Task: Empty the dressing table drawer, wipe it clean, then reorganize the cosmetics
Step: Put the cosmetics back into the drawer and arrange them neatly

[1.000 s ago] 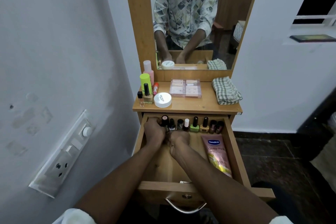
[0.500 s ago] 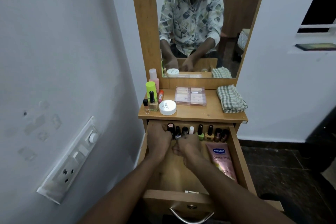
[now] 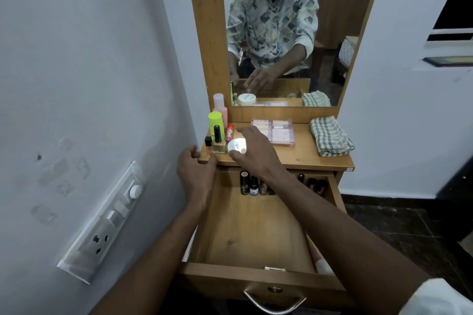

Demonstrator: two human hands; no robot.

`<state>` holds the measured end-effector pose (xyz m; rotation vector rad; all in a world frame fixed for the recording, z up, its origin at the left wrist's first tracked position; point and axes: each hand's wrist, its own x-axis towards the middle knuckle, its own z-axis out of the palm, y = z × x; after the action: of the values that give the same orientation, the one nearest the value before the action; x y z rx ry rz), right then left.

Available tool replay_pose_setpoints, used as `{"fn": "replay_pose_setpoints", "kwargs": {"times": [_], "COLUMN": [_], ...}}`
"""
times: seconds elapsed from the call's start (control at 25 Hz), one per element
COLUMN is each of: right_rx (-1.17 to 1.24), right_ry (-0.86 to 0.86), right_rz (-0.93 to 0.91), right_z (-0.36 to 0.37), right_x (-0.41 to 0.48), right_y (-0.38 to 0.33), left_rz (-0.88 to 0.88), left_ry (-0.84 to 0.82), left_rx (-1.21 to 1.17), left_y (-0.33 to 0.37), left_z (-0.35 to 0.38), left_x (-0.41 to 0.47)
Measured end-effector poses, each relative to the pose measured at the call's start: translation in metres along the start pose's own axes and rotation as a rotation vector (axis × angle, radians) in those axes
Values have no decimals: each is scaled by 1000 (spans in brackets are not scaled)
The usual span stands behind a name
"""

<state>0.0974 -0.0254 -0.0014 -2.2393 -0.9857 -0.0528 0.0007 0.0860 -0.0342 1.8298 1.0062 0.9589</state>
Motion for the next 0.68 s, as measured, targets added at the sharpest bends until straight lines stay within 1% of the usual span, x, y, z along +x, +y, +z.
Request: {"fn": "replay_pose_setpoints", "kwargs": {"times": [0.12,0.24,0.36,0.48,0.6,0.68], "right_rx": [-50,-204,-227,-140,104,212], "right_ry": [23,20,63,73,116,97], "right_rz": [-55,-10,13,-8,-36,-22], "right_z": [13,29,40,38,14,-6], "right_x": [19,32,35,30,15,-2], "right_y": [-13,-18,-19,-23,-22,-9], "left_rz": [43,101,114,108,111,146], "left_ry": [-17,-24,-16,10,73,21], "left_rx": [-30,-24,5,-19,-60,7], "left_y": [5,5,5,7,13,14], "left_z": [1,6,8,3,-6,-8], "left_x": [8,11,15,15,4,-9]}}
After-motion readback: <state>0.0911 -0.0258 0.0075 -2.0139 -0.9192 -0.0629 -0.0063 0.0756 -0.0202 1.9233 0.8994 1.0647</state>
